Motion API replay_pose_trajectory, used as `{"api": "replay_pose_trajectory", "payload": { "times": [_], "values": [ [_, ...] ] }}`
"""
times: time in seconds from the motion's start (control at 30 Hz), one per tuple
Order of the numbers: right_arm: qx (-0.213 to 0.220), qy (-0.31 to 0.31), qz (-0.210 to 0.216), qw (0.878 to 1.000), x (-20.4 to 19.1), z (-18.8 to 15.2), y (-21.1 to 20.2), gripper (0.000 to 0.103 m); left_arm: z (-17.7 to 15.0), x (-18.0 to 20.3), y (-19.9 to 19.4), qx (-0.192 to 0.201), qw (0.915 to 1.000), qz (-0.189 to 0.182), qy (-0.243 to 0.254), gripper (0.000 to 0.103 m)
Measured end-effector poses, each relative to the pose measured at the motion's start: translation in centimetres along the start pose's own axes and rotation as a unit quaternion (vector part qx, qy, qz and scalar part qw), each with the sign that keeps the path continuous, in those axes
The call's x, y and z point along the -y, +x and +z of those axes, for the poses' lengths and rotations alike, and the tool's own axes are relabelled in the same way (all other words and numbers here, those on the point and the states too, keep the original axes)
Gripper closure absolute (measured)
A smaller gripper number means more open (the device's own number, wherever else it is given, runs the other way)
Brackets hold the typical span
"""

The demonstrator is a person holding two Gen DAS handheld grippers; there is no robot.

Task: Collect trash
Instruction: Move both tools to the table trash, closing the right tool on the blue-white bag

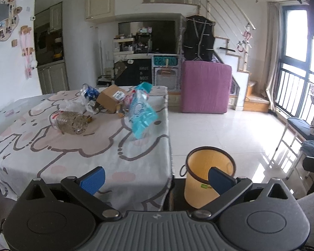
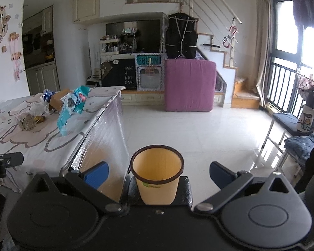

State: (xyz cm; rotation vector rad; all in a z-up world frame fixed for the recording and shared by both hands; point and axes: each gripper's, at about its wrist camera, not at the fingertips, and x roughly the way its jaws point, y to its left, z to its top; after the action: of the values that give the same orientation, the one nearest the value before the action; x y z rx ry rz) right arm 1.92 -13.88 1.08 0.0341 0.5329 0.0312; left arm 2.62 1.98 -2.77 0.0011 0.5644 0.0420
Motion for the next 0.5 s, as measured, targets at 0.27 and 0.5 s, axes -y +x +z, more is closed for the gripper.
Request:
{"api": "replay_pose_trajectory", "payload": {
  "times": [0.27,0.5],
  "values": [
    [-0.007,-0.006,0.022,1.000,-2.2,1.6,3.4,0.000,0.8,-3.2,3.0,-0.008,0.9989,0.038,-0.026,0.000],
    [-0.014,-0.034,0.049,0.998,-5.4,3.3,7.3,0.000,2.2,-6.2,6.0,-0.003,0.9958,0.082,-0.040,0.000]
  ]
}}
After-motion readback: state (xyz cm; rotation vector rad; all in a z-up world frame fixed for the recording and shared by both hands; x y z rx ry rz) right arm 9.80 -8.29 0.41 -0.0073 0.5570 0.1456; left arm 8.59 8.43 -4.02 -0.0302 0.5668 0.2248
